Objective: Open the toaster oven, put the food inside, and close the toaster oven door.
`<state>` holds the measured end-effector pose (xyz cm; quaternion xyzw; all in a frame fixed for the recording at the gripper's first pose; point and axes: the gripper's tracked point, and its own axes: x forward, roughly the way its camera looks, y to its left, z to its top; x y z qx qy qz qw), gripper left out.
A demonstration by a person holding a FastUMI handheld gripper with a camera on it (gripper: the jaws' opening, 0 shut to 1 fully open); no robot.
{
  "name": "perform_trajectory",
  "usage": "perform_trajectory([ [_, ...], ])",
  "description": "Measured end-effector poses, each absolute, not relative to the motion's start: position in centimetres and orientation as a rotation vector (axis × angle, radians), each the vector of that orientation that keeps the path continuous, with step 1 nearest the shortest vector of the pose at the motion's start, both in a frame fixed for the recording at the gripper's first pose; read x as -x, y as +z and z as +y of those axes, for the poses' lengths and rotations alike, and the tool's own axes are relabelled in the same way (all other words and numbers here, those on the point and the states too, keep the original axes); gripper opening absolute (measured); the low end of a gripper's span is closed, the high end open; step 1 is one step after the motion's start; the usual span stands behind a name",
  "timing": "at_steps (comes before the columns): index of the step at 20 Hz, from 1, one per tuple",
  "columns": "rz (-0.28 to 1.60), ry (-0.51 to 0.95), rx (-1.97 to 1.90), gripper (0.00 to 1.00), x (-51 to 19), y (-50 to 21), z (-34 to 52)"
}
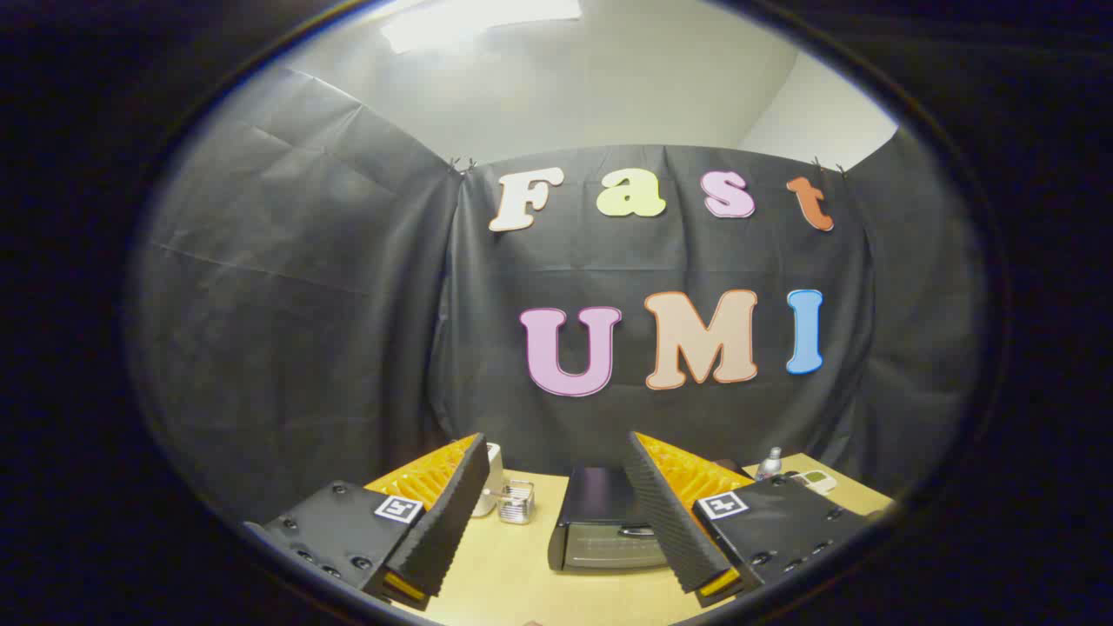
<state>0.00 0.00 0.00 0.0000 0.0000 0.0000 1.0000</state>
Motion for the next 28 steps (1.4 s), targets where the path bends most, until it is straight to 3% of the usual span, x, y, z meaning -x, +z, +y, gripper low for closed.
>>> perform_trajectory([
  [17, -0.036, -0.051, 0.008, 0.99, 1.3, -2.5, -1.7],
  [28, 0.050, -0.162, 0.000, 0.99, -4.3, -13.6, -9.1],
])
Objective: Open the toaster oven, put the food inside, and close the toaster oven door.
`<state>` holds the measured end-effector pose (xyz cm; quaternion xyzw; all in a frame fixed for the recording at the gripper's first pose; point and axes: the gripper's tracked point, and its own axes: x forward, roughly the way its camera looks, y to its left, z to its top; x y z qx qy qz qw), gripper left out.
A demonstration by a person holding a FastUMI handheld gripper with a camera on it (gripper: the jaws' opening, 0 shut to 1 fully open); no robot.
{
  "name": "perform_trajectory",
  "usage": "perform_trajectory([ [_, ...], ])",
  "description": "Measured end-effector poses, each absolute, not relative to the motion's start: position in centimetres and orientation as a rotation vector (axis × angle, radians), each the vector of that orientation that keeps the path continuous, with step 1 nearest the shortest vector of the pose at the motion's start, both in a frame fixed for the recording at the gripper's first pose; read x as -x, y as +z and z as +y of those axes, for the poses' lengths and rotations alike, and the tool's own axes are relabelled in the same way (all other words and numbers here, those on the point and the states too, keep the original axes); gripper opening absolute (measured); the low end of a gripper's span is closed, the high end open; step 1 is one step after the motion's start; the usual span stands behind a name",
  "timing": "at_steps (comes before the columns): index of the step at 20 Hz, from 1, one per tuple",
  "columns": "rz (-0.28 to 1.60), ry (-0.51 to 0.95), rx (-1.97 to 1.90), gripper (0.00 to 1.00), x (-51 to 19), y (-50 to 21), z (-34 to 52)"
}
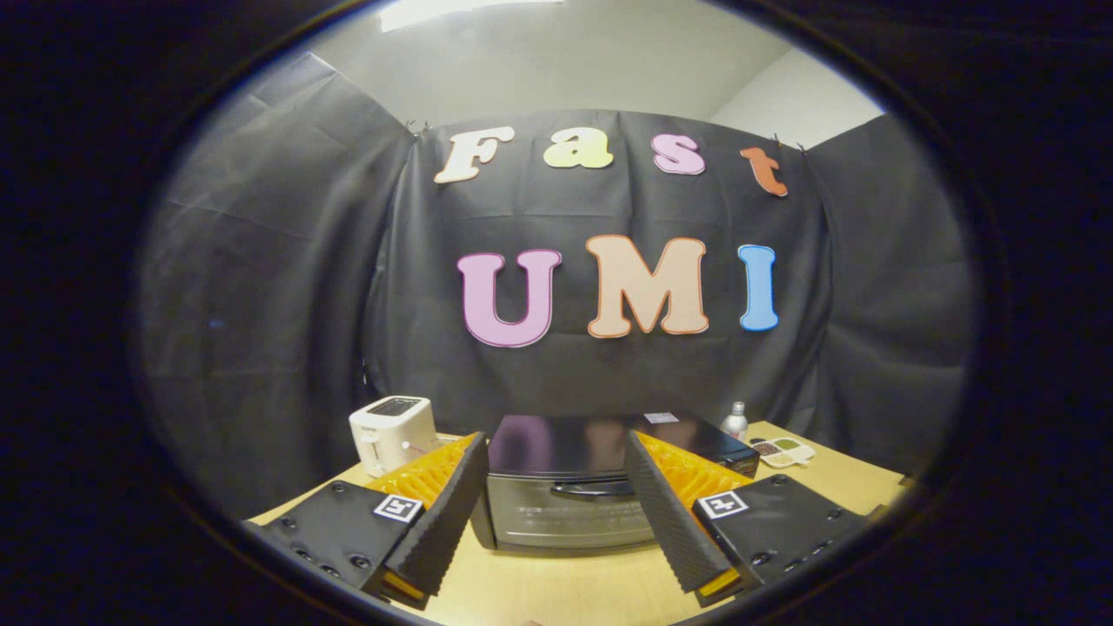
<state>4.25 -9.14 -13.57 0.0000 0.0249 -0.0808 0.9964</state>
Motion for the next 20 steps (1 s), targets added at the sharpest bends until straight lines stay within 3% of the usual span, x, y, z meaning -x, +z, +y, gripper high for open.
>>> perform_trajectory([
  [10, 0.052, -0.153, -0.093, 0.99, -11.4, -16.8, -13.0],
  [20, 0.153, -0.240, -0.096, 0.99, -12.6, -22.1, -15.5],
])
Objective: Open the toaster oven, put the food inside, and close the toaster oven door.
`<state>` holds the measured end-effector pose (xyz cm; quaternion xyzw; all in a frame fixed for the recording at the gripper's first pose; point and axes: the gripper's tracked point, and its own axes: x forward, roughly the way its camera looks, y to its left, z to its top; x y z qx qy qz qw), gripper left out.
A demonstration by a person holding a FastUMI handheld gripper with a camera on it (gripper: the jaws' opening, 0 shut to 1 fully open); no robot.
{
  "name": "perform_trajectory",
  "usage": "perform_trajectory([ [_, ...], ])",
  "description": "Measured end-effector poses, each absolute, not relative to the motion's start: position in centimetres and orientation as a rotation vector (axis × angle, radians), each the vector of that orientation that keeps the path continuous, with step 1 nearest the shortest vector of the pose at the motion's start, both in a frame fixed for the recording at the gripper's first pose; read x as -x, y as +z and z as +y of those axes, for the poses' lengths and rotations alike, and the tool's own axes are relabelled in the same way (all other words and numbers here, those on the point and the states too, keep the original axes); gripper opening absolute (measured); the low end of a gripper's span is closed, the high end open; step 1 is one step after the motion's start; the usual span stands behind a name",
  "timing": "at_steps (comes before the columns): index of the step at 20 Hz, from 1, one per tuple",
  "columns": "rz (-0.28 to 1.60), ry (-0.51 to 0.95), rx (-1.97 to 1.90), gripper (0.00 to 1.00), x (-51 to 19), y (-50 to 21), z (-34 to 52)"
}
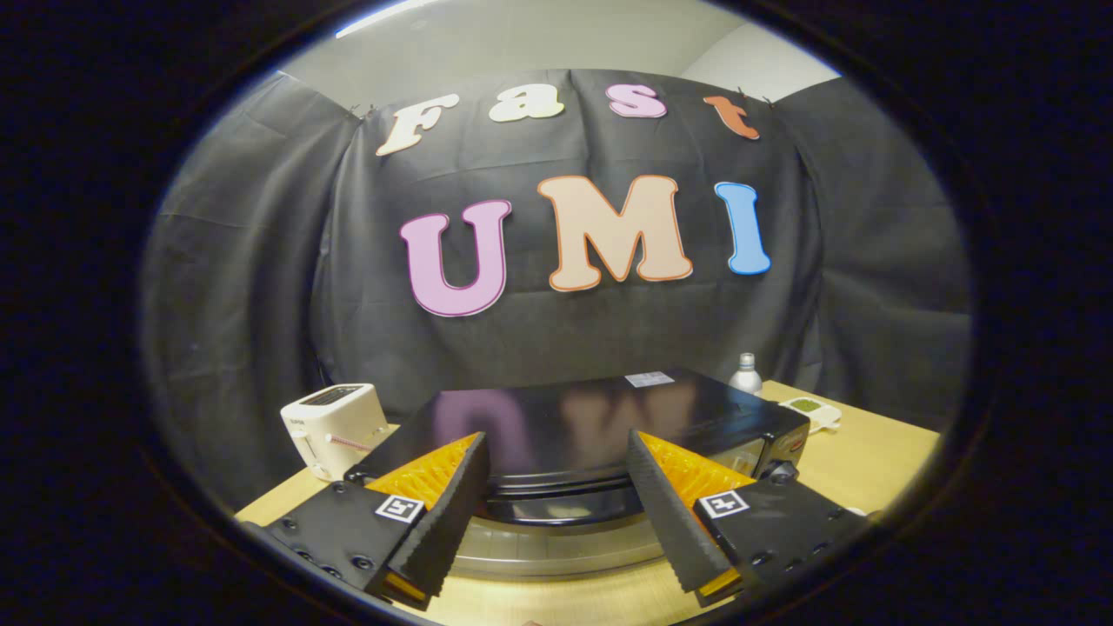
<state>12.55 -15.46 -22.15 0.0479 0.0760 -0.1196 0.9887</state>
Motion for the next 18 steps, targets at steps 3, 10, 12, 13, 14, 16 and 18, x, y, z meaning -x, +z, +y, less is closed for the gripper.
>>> perform_trajectory([
  [3, 0.140, -0.242, -0.082, 0.96, -12.4, -21.9, -15.5],
  [10, 0.120, -0.280, -0.064, 0.90, -11.0, -22.2, -15.5],
  [12, 0.121, -0.297, -0.077, 0.90, -9.5, -22.3, -15.5],
  [13, 0.119, -0.309, -0.090, 0.90, -8.6, -22.4, -15.5],
  [14, 0.119, -0.322, -0.097, 0.90, -7.8, -22.4, -15.4],
  [16, 0.134, -0.344, -0.087, 0.90, -6.2, -22.8, -15.3],
  [18, 0.153, -0.351, -0.081, 0.90, -4.5, -23.4, -15.1],
])
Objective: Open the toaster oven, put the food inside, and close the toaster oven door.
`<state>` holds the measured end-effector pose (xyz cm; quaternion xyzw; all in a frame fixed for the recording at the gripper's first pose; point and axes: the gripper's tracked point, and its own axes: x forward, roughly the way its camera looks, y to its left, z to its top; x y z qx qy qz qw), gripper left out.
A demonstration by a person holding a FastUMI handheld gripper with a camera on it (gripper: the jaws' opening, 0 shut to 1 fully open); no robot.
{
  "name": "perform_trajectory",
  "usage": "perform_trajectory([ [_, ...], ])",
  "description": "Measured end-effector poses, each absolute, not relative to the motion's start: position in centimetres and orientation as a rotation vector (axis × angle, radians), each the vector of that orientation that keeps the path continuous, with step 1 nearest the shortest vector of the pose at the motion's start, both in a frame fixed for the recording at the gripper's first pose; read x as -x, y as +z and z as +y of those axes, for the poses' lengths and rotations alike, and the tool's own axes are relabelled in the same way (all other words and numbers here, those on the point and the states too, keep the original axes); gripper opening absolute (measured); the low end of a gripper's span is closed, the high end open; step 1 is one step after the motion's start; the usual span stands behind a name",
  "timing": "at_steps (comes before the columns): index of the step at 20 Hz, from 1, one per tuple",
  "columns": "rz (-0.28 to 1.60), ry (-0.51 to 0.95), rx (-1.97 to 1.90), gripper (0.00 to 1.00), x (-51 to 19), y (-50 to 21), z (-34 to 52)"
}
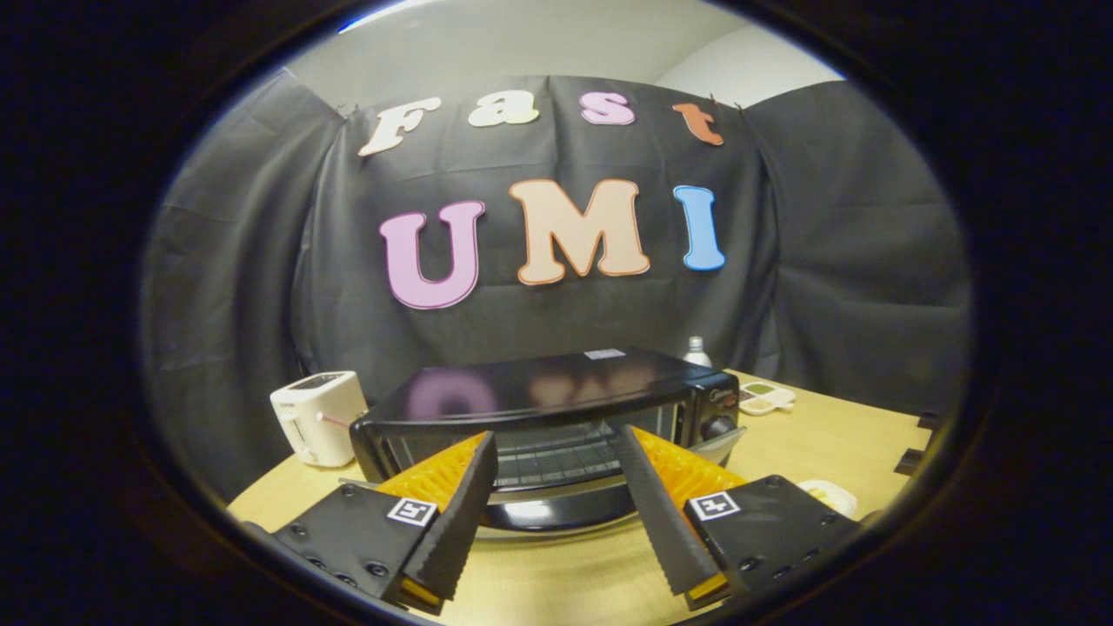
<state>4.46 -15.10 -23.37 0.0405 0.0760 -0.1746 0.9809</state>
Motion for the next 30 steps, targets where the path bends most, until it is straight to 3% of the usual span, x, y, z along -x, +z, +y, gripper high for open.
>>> perform_trajectory([
  [19, 0.505, -0.446, -0.009, 0.90, 3.1, -33.7, -15.2],
  [30, 0.586, -0.450, -0.100, 0.91, 4.1, -37.0, -15.1],
])
